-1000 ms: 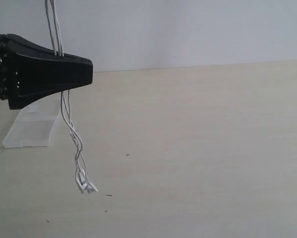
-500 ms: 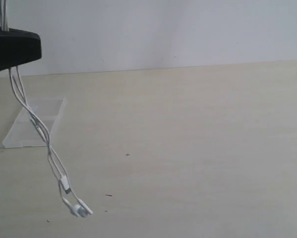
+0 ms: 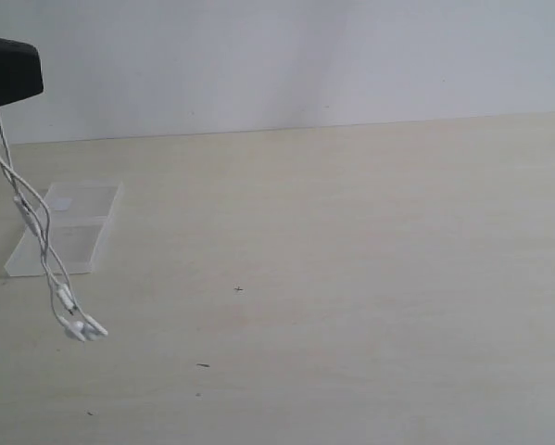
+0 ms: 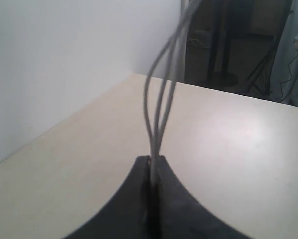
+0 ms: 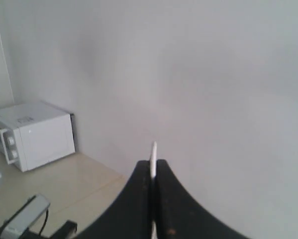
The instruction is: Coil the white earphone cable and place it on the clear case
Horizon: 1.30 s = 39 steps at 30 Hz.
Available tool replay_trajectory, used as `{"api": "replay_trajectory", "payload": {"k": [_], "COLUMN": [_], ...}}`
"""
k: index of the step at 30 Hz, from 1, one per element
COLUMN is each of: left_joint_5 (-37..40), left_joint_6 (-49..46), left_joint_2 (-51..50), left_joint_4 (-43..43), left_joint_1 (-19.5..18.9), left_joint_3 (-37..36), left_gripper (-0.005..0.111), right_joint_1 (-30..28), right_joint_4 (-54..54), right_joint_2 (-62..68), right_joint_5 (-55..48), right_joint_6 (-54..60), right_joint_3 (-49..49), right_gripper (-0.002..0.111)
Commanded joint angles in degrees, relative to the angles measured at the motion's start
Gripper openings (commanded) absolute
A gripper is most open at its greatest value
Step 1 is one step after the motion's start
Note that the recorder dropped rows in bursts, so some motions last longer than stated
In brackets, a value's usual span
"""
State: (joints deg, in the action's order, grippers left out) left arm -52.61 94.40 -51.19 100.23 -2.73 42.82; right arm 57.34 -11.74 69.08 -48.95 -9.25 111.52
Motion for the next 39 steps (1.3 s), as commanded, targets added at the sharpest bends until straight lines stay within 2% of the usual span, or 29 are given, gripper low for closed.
{"api": "replay_trajectory", "payload": {"k": [1, 7, 12, 20, 27, 30, 36, 39], "left_joint_5": [2.45, 6.58, 8.47, 9.57, 10.67, 11.15, 11.31, 11.41], "left_joint_6": [0.3, 0.3, 0.45, 0.45, 0.45, 0.45, 0.45, 0.45], "left_joint_2": [0.27, 1.65, 3.32, 3.58, 3.58, 3.58, 3.58, 3.58], "left_joint_4": [-0.28, -0.28, -0.28, -0.28, -0.28, -0.28, -0.28, -0.28], "left_joint_1": [-0.15, -0.15, -0.15, -0.15, -0.15, -0.15, -0.15, -0.15], "left_joint_3": [-0.18, -0.18, -0.18, -0.18, -0.18, -0.18, -0.18, -0.18], "left_gripper": [0.0, 0.0, 0.0, 0.0, 0.0, 0.0, 0.0, 0.0], "right_joint_1": [-0.06, -0.06, -0.06, -0.06, -0.06, -0.06, -0.06, -0.06], "right_joint_4": [0.67, -0.02, -0.36, 6.92, 7.35, 7.35, 7.64, 9.31], "right_joint_2": [-0.21, -0.3, -0.44, -0.21, -0.24, -0.24, -0.24, -0.24], "right_joint_5": [-6.29, -12.21, -13.14, 2.7, 6.52, 6.77, 5.7, 4.69], "right_joint_6": [-0.39, -2.88, -4.39, -5.75, -5.75, -5.75, -5.75, -3.98], "right_joint_3": [-2.3, -4.78, -12.65, -38.06, -45.99, -47.79, -48.19, -48.19], "right_gripper": [0.0, 0.0, 0.0, 0.0, 0.0, 0.01, 0.048, 0.061]}}
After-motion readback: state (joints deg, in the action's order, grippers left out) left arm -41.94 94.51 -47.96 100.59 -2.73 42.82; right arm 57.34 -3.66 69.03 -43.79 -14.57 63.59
